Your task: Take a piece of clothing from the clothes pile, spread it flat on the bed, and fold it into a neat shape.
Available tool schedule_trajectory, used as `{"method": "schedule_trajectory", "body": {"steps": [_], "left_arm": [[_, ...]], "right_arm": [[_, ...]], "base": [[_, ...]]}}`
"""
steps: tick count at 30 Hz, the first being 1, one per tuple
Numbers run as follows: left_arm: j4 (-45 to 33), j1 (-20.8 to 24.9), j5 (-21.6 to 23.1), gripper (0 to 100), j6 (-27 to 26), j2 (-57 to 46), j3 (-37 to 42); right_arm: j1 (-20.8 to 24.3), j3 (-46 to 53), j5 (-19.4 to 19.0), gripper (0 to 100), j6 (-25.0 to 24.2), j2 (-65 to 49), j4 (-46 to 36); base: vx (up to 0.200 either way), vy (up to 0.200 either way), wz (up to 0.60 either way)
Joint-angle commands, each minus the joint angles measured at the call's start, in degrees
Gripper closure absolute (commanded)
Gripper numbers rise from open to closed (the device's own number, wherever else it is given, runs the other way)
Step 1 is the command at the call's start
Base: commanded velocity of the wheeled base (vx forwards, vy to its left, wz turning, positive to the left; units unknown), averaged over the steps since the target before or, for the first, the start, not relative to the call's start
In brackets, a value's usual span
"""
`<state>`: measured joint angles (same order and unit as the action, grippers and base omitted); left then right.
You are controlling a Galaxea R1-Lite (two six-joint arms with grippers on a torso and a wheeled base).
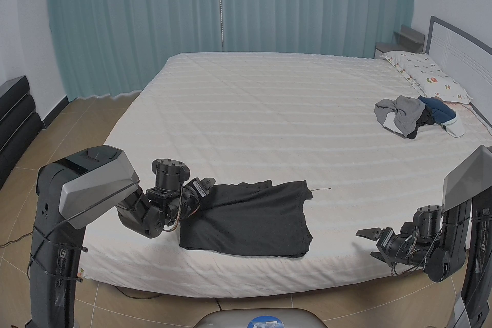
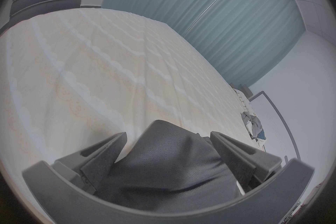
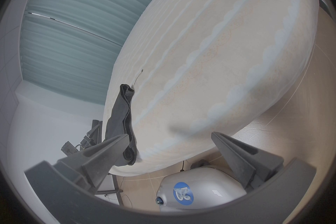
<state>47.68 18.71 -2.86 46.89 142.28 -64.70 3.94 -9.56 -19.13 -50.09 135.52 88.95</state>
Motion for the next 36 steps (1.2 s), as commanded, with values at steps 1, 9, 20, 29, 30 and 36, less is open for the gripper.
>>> {"method": "schedule_trajectory", "body": {"steps": [1,9,20,29,30,36], "left_arm": [[0.0,0.5,-0.2,0,0.0,2.0,-1.3],[0.7,0.4,-0.9,100,0.0,2.9,-2.1],[3.8,0.1,-5.8,100,0.1,3.6,-1.9],[5.1,-0.2,-10.2,100,3.7,3.4,0.0],[5.1,-0.3,-10.2,100,3.7,3.4,0.0],[5.1,-0.8,-10.3,100,3.8,3.4,0.0]], "right_arm": [[0.1,0.0,0.0,0,0.0,0.2,0.6],[0.1,0.0,0.0,0,0.0,0.2,0.6],[0.1,0.2,-0.1,0,0.0,0.2,0.6],[0.1,0.2,-0.1,0,0.0,0.2,0.6],[0.1,0.2,-0.1,0,0.0,0.2,0.6],[0.1,0.3,-0.1,0,0.0,0.2,0.6]], "base": [[0.0,0.0,0.0],[0.0,0.0,0.0],[0.0,0.0,0.0],[0.0,0.0,0.0],[0.0,0.0,0.0],[0.0,0.0,0.0]]}}
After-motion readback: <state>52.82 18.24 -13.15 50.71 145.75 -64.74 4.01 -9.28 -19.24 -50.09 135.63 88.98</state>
